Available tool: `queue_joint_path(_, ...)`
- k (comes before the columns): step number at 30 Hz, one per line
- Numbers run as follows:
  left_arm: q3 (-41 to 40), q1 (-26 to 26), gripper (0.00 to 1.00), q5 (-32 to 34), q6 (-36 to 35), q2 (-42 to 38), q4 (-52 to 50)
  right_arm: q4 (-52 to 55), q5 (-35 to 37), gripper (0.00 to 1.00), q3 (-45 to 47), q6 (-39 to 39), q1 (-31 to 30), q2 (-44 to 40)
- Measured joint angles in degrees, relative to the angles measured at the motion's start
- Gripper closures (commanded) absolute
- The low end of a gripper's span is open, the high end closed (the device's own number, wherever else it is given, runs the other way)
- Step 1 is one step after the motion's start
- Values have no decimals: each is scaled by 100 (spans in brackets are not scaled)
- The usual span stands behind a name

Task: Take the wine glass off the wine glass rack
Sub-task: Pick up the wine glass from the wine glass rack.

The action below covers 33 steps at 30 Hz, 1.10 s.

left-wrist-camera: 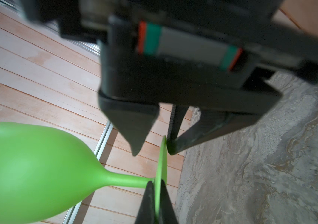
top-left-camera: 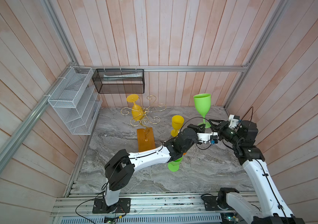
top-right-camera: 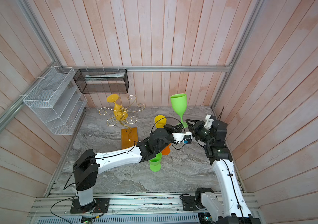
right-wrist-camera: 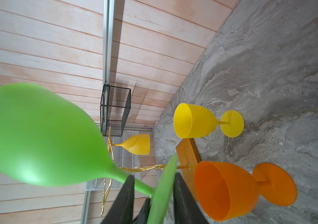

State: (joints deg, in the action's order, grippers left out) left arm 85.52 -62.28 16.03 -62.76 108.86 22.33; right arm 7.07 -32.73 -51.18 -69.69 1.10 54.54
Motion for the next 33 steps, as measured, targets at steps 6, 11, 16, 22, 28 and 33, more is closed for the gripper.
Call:
queue_joint_path(6,63,0,100,-59,0,59,50,-116,-39,89,83,-85,-7,17)
queue_joint_path(11,66,0,90,-52,-33,120,118,-157,-24,98,85,-299,-4,44)
queue_joint_path(16,66,0,82,-55,4,136,105,-382,-39,100,162,-337,-7,42)
queue_joint_path(22,66,0,66,-50,109,131,177,-507,-48,100,221,-317,-7,26)
queue_joint_path(28,61,0,55,-4,153,94,260,-540,-17,100,240,-319,-7,2)
queue_joint_path(33,-22,-4,53,57,146,-2,289,-562,-7,100,240,-332,-7,-55)
